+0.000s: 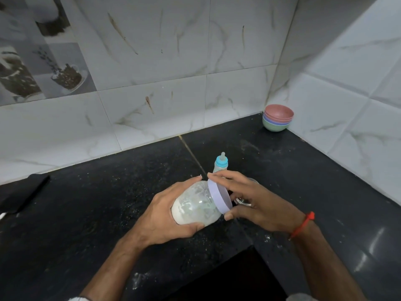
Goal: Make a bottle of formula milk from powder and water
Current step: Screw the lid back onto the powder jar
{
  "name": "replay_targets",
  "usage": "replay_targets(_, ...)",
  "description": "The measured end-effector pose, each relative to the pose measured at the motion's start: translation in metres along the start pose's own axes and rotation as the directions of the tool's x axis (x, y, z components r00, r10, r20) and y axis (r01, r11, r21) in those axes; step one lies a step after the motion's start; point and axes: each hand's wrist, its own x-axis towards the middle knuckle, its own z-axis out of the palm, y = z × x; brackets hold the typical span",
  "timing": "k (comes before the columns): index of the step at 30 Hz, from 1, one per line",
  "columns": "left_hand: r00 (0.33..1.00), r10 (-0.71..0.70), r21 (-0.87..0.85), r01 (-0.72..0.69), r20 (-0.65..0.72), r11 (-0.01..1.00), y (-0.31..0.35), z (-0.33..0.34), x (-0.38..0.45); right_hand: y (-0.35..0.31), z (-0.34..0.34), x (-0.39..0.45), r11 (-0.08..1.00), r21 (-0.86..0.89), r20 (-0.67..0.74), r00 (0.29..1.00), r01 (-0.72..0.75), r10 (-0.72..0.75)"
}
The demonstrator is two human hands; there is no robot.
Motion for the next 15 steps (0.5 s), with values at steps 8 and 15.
replay_targets(8, 0.997, 0.056, -0.002, -0.056, 0.056, 0.998, 0.012, 0.013, 0.003, -0.008, 0.004, 0.003, 0.763, -0.587, -0.347, 0.936, -0.270, 0.063)
replay_targets(15, 0.999, 0.032, -0.051, -0.031, 0.013, 0.998, 0.012, 0.008, 0.010, 0.007, 0.003, -0.011, 0.960, -0.277, -0.413, 0.897, 0.042, -0.159)
